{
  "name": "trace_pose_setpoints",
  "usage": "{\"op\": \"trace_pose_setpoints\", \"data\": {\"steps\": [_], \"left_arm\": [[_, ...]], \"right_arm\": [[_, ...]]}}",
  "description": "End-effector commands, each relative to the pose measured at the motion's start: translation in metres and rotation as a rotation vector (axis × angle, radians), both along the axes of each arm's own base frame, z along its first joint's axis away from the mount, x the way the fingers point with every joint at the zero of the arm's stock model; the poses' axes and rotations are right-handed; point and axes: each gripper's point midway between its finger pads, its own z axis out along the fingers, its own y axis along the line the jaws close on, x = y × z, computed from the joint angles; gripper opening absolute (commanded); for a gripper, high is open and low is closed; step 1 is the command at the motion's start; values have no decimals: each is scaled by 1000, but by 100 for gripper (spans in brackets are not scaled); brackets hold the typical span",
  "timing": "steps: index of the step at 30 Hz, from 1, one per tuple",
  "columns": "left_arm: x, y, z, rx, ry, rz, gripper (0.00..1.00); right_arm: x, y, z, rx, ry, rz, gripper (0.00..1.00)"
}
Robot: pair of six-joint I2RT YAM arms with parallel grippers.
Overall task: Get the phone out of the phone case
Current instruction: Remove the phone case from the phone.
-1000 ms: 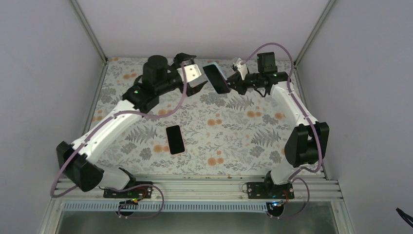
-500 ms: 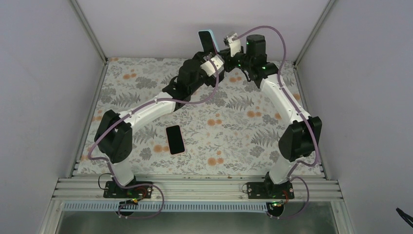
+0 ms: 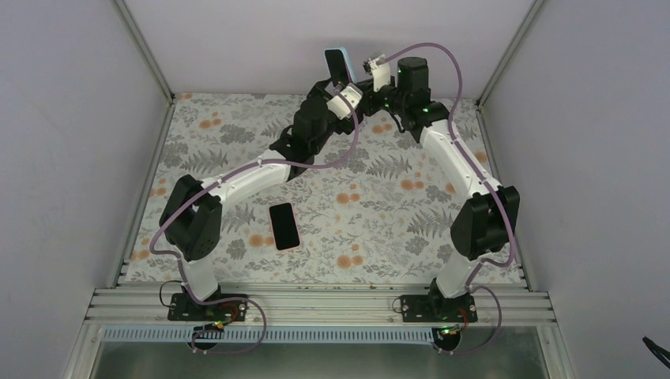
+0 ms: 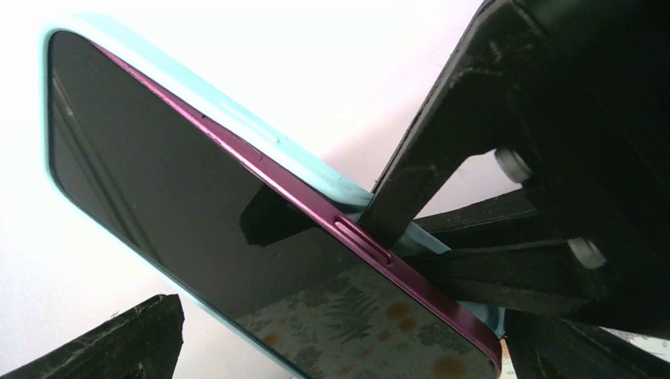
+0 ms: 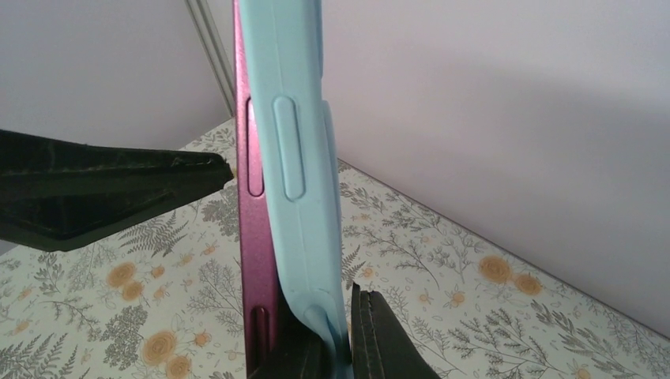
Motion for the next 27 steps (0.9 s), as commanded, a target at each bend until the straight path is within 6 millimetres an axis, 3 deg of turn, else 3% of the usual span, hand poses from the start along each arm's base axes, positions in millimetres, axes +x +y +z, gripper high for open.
{"op": "trace_pose_setpoints", "data": {"steps": [1,8,15,18,23,27], "left_arm": [[0,20,19,-53,-87,90,100],[-13,31,32,-74,-93,76,100],[-3,52,38,-77,-119,132,100],[3,63,36,-60,-157,218,100],[-2,92,41,4,-361,425,97],[2,98,39,66,-474,538,96]], "right_arm": [[-10,2,29,41,-74,0,3],[-10,-1,23,31,-77,-17,3],[-12,0,23,43,-73,-4,3],[-15,3,23,56,-55,13,3],[-23,7,22,73,-26,54,3],[-39,31,14,105,46,171,3]]}}
